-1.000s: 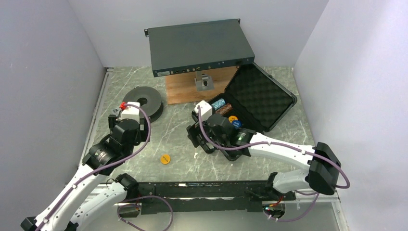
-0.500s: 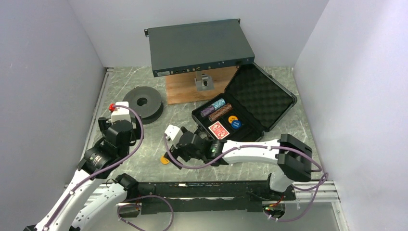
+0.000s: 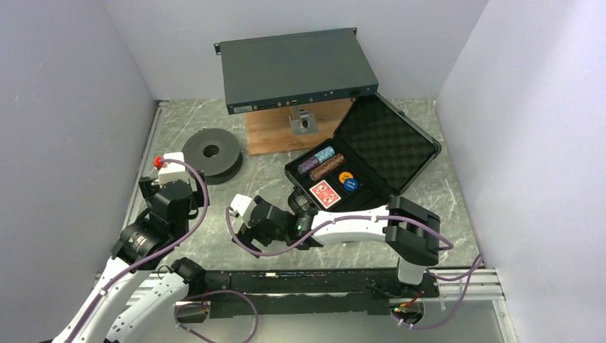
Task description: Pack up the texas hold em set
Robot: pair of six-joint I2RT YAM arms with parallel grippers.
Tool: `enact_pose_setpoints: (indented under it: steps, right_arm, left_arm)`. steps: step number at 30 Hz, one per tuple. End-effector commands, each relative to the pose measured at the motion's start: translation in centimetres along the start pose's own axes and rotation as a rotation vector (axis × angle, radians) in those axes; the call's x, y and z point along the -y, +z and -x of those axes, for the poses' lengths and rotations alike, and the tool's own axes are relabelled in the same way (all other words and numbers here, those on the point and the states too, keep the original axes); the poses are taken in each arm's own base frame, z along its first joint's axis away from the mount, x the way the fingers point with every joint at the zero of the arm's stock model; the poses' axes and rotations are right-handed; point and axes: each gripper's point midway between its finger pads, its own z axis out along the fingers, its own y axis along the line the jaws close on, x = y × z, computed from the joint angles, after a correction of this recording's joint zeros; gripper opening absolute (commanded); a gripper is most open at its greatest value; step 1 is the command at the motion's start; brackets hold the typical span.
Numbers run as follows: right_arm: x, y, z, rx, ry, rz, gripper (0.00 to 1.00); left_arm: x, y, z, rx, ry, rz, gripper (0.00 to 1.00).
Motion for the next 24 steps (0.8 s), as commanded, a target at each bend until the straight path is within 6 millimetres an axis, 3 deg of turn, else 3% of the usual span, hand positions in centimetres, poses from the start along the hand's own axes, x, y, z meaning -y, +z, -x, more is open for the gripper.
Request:
enact_pose_setpoints:
  steps: [1, 10, 17, 24]
  right_arm:
    - [-0.3, 0.8, 1.9, 0.042, 0.034, -0.007, 1.00]
    - [-0.5, 3.9, 1.3, 0.000, 0.057, -0.029, 0.92]
    - [0.4, 5.4, 0.6, -0.036, 0.056, -0.093, 0.87]
    - [0.7, 6.5, -0.6, -0.076, 0.069, -0.125, 0.80]
  left_arm:
    - [-0.6, -0.1, 0.1, 0.011, -0.019, 0.027, 1.00]
    - [-1.1, -0.4, 0.2, 0.027, -0.036, 0.038, 1.00]
    - [-4.3, -1.3, 0.3, 0.044, -0.102, 0.187, 1.00]
    - [-4.9, -1.8, 0.7, 0.098, -0.150, 0.178, 1.00]
